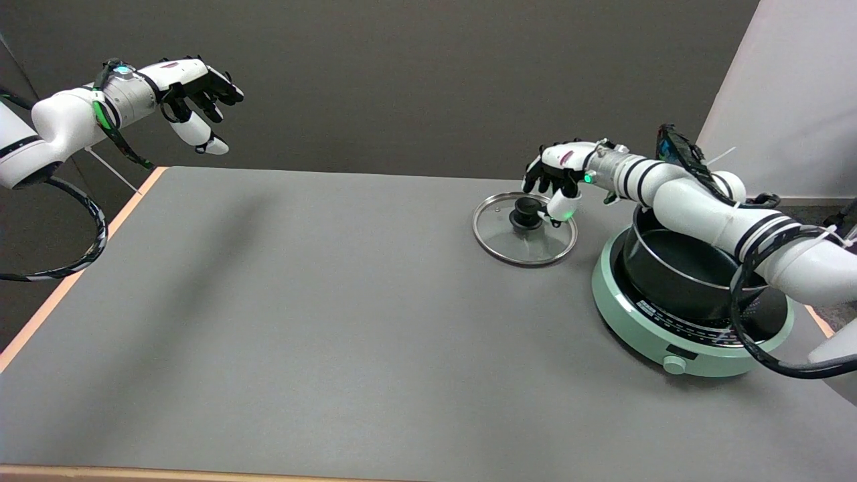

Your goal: Pick up the pot lid.

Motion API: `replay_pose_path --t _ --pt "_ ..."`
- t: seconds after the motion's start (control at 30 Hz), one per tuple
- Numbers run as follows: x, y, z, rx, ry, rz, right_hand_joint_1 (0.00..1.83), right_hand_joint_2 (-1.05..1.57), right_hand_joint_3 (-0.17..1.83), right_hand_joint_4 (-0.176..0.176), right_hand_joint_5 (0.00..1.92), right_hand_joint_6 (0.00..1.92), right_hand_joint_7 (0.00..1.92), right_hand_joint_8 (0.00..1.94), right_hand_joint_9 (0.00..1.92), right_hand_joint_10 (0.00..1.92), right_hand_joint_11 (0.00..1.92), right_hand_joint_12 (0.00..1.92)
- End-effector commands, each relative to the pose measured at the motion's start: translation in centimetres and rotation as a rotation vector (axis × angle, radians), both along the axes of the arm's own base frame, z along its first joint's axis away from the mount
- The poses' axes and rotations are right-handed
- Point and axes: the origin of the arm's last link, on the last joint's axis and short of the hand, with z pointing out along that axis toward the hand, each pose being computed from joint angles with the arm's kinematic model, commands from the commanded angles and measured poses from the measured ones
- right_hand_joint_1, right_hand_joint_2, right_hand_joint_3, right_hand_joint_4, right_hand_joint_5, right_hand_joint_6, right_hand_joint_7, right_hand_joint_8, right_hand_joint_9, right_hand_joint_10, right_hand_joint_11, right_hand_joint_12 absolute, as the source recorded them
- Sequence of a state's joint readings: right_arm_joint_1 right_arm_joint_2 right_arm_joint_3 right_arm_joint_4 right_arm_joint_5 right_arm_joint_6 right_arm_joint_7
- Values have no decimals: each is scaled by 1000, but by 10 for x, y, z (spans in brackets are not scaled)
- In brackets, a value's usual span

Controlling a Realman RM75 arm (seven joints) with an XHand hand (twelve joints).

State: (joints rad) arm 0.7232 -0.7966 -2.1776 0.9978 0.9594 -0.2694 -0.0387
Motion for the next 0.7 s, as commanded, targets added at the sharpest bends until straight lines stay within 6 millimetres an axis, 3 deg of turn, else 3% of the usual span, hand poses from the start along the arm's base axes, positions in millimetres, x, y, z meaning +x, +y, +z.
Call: replay_pose_path --t 0.03,0.47,0.7 --pt "16 -9 -27 58 -34 68 1049 561 964 80 640 340 761 282 775 711 468 1478" --pt "8 -13 -45 98 -31 7 1046 536 980 99 607 302 689 260 730 666 490 1468" --pt "1 -8 -48 109 -27 -54 1000 497 1024 57 495 208 545 226 616 551 507 1422"
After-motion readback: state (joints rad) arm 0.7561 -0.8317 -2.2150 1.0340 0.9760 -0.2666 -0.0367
